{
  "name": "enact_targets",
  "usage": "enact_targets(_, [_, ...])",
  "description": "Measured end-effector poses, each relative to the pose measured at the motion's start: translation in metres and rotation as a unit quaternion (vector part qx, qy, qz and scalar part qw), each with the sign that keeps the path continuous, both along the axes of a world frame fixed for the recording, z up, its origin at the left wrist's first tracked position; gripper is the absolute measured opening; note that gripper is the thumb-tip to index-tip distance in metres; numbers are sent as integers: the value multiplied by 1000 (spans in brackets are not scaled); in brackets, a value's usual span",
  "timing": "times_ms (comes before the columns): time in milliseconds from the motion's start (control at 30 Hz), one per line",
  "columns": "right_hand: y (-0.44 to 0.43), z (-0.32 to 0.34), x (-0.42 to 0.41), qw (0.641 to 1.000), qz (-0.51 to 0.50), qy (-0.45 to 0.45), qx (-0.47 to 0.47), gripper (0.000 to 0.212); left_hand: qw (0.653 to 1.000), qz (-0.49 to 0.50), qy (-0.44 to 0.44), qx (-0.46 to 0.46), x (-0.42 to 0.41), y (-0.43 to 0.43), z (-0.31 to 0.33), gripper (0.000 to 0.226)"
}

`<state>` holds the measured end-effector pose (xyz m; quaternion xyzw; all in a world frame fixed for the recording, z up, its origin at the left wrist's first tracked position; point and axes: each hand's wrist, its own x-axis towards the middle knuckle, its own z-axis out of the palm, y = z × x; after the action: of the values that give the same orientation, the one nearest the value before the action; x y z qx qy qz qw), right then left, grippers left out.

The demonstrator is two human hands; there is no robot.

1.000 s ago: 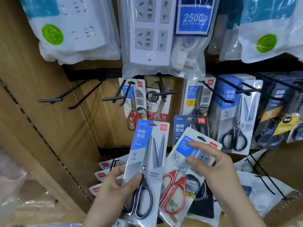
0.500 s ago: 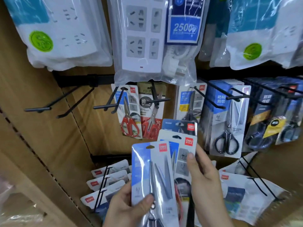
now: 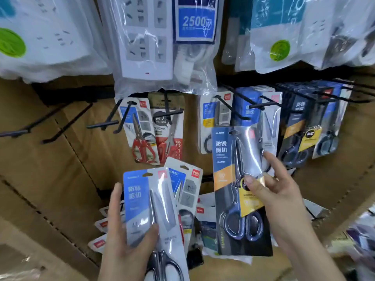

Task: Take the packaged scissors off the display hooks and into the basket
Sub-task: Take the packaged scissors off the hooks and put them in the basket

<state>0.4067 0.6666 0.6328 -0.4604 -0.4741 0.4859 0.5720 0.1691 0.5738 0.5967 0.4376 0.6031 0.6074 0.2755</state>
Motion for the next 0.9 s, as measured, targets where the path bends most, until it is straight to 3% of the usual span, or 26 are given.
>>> enact_targets(133, [-9,-5,11,998,42,38,-29,21,988,-106,101,-42,37,16,7,63])
enact_targets(367, [-38,-18,26,997,27,75,-14,23,982,-189,-2,-32,105,40,27,39])
enact_targets(467, [-49,-20,44,999,-10,43,-15,34,977,-214,-2,-16,132,47,18,11])
enact_targets(533, [-54,-21,62,997,-42,38,-44,47,975,-222,-2,-9,149,53,9,15])
enact_targets(633, [-59,-22,95,992,-24,77,-101,37,975,-219,-31,-5,178,62,4,14])
enact_targets(767, [-55,-31,125,996,-54,63,-40,27,977,-191,-92,-11,216,79,-2,16])
enact_targets(833, [-50,-35,141,994,-20,98,-34,26,978,-182,-101,-2,234,87,-2,16])
enact_targets(900, [-44,-38,166,981,76,172,-54,33,980,-164,-109,4,254,96,-1,16])
